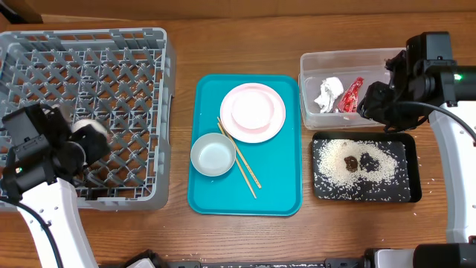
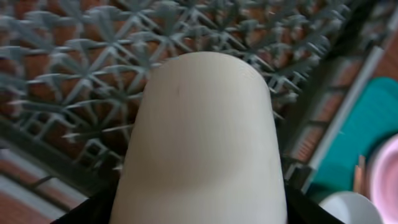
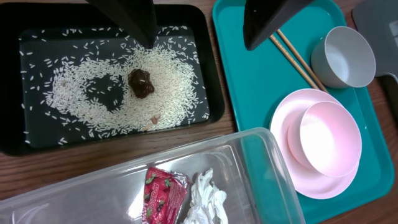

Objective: Sort waste into correct bins and load items into the dishwasher
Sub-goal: 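Place the white cup upside down in the dish rack with the left gripper, then grasp the grey bowl on the teal tray with the left gripper, then place the grey bowl into the dish rack with the left gripper, then grasp the pink bowl on the white plate with the left gripper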

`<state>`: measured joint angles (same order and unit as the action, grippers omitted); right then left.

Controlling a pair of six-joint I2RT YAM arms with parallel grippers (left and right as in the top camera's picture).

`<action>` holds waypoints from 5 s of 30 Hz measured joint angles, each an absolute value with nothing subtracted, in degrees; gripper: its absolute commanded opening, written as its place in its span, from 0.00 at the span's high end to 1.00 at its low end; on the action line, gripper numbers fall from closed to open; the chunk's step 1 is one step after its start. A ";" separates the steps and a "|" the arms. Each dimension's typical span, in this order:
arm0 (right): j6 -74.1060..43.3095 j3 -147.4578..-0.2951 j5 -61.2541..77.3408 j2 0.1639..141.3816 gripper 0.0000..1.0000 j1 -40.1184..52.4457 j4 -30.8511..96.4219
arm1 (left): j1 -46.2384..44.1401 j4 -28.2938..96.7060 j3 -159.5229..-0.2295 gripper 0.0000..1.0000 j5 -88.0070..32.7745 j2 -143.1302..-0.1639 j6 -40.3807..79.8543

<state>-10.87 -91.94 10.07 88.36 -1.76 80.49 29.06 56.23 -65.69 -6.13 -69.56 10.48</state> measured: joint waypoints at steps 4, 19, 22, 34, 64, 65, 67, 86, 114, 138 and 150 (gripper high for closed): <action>-10.81 -91.94 9.89 88.36 0.53 -1.78 80.60 | 29.15 57.01 -65.73 0.96 -1.63 -70.94 11.07; -10.63 -91.94 9.63 88.36 0.53 -1.78 80.79 | 29.15 55.51 -65.73 0.00 1.04 -86.43 11.84; -10.68 -91.94 9.63 88.36 0.53 -1.78 81.25 | 29.15 55.72 -66.02 0.00 -0.19 -86.50 11.94; -10.46 -91.94 9.61 88.36 0.40 -1.78 81.95 | 16.84 58.04 -74.11 0.00 -8.86 -77.45 11.86; -10.50 -91.94 9.56 88.36 0.39 -1.78 82.54 | -29.54 56.88 -73.93 0.96 -6.20 -108.47 11.94; -10.48 -91.94 9.58 88.36 0.39 -1.78 82.52 | -29.54 57.17 -74.06 0.96 -6.04 -108.36 11.88; -10.50 -91.94 9.61 88.36 0.39 -1.78 82.56 | -29.54 57.80 -74.54 0.96 -5.93 -108.31 11.90; -10.48 -91.94 9.58 88.36 0.35 -1.78 83.11 | -9.93 63.92 -92.23 0.96 -8.91 -89.91 6.72; -10.46 -91.94 9.58 88.36 0.35 -1.78 83.53 | 31.42 74.32 -92.40 0.96 -63.51 -112.60 -26.59; -10.48 -91.94 9.58 88.36 0.34 -1.78 83.57 | 39.05 85.65 -92.40 0.00 -56.88 -105.23 -28.05; -10.48 -91.94 9.52 88.36 0.16 -1.78 83.61 | 4.82 71.07 -92.42 0.00 -39.13 -93.97 -13.78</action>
<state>-10.48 -91.94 9.52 88.36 -1.78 83.61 4.82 71.07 -92.42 -39.13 -93.97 -13.78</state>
